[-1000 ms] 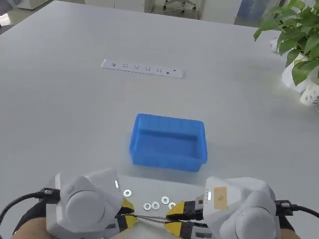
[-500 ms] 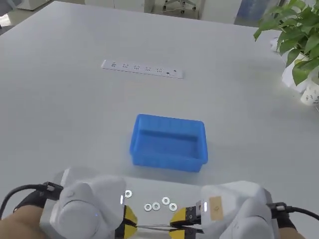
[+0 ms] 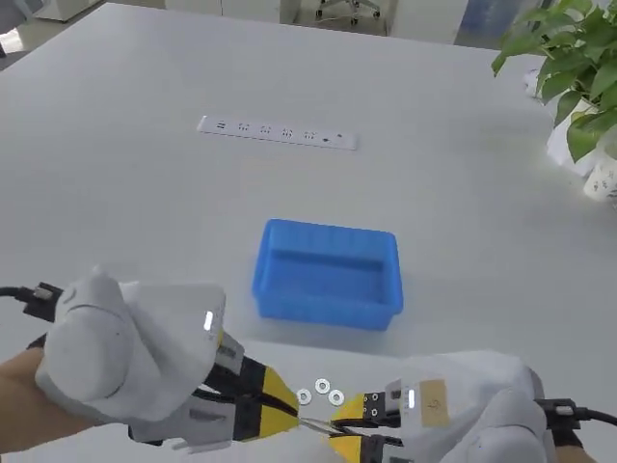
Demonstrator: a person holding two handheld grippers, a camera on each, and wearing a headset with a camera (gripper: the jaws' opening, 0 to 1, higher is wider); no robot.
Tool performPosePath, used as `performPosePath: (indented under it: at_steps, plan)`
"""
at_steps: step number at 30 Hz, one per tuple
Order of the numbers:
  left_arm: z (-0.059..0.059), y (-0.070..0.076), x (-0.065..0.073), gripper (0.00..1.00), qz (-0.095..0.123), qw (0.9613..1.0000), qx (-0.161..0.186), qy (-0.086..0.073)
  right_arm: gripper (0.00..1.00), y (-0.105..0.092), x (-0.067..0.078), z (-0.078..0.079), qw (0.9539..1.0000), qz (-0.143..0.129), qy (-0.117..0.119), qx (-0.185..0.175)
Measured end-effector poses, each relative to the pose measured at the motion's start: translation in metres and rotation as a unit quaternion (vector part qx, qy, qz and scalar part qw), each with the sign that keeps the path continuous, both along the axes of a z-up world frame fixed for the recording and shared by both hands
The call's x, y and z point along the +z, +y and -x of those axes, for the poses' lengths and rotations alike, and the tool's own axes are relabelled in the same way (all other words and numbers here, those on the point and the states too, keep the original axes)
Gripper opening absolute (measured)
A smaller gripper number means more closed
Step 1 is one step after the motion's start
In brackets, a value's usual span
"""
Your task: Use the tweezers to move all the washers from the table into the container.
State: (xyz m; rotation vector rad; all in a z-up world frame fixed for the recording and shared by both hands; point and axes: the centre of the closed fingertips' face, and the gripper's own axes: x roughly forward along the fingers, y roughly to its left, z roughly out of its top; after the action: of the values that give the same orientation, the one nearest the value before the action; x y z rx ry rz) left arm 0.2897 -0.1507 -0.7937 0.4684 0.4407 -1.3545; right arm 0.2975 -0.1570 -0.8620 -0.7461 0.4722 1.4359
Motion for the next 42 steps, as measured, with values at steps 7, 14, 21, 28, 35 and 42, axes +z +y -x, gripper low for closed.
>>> performPosePath:
  at_steps: [7, 14, 21, 28, 35, 42]
  plan:
    - [0.0, -0.014, 0.0, 0.05, 0.031, 0.9993, 0.02, 0.008, 0.07, 0.001, 0.004, -0.001, 0.9987, -0.041, 0.014, -0.027]
    - [0.001, -0.029, -0.012, 0.07, 0.032, 0.999, 0.028, 0.01, 0.07, 0.003, 0.005, 0.004, 0.9972, -0.064, 0.021, -0.033]
    - [-0.007, -0.025, -0.007, 0.07, 0.054, 0.9967, 0.056, 0.021, 0.07, 0.006, 0.008, 0.003, 0.9956, -0.081, 0.028, -0.04]
    - [-0.014, -0.016, 0.005, 0.12, 0.091, 0.9921, 0.081, 0.029, 0.07, 0.014, 0.02, -0.001, 0.9885, -0.128, 0.055, -0.059]
    - [-0.015, -0.004, -0.006, 0.13, 0.064, 0.9943, 0.081, 0.029, 0.07, 0.014, 0.024, -0.005, 0.9869, -0.138, 0.058, -0.06]
    - [-0.011, -0.005, -0.001, 0.09, 0.069, 0.9952, 0.064, 0.028, 0.07, 0.016, 0.024, -0.002, 0.9872, -0.138, 0.059, -0.054]
